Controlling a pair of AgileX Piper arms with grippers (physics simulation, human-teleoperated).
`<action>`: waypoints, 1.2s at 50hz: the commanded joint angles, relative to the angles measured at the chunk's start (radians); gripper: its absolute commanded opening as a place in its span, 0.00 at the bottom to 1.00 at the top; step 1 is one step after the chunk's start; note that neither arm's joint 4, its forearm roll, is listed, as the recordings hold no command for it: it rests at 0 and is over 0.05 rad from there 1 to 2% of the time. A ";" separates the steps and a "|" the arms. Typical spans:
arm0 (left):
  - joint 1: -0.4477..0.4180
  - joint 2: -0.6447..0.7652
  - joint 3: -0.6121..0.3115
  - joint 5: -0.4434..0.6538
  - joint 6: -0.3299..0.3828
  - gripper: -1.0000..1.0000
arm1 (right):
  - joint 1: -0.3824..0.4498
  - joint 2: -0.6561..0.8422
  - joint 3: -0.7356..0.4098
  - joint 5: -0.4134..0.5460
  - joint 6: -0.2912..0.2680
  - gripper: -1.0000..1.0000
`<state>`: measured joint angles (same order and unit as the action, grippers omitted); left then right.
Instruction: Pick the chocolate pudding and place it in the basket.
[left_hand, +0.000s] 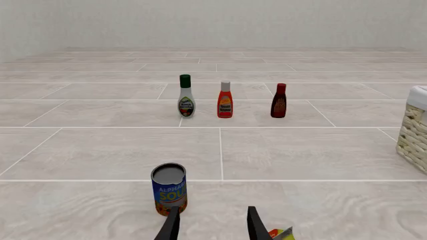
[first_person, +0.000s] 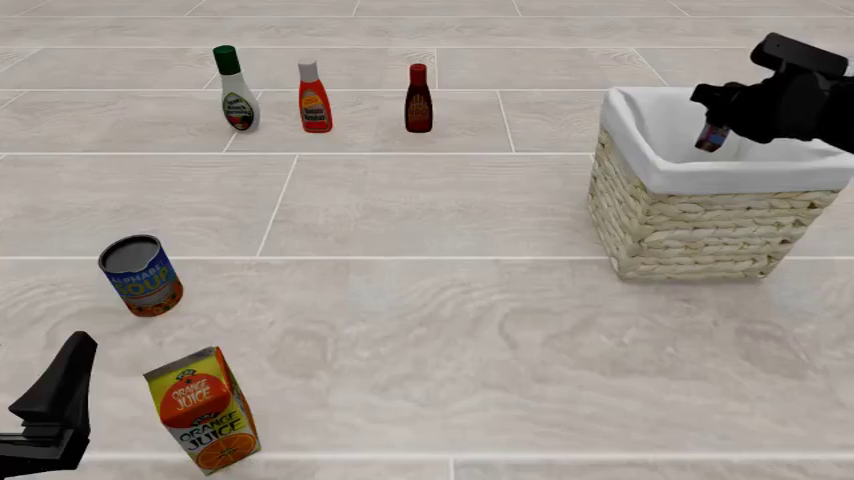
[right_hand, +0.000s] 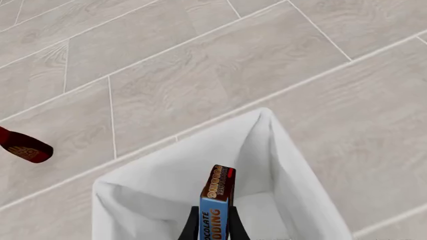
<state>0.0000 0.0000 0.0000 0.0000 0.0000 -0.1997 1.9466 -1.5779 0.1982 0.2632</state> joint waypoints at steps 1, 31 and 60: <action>0.000 0.000 0.000 0.000 0.000 1.00 | 0.003 0.015 -0.005 0.000 0.018 0.00; 0.000 0.000 0.000 0.000 0.000 1.00 | -0.003 -0.002 -0.003 -0.007 0.016 1.00; 0.000 0.000 0.000 0.000 0.000 1.00 | 0.002 -0.041 -0.013 0.000 0.020 1.00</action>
<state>0.0000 0.0000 0.0000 0.0000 0.0000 -0.1981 1.9220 -1.5888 0.1957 0.2832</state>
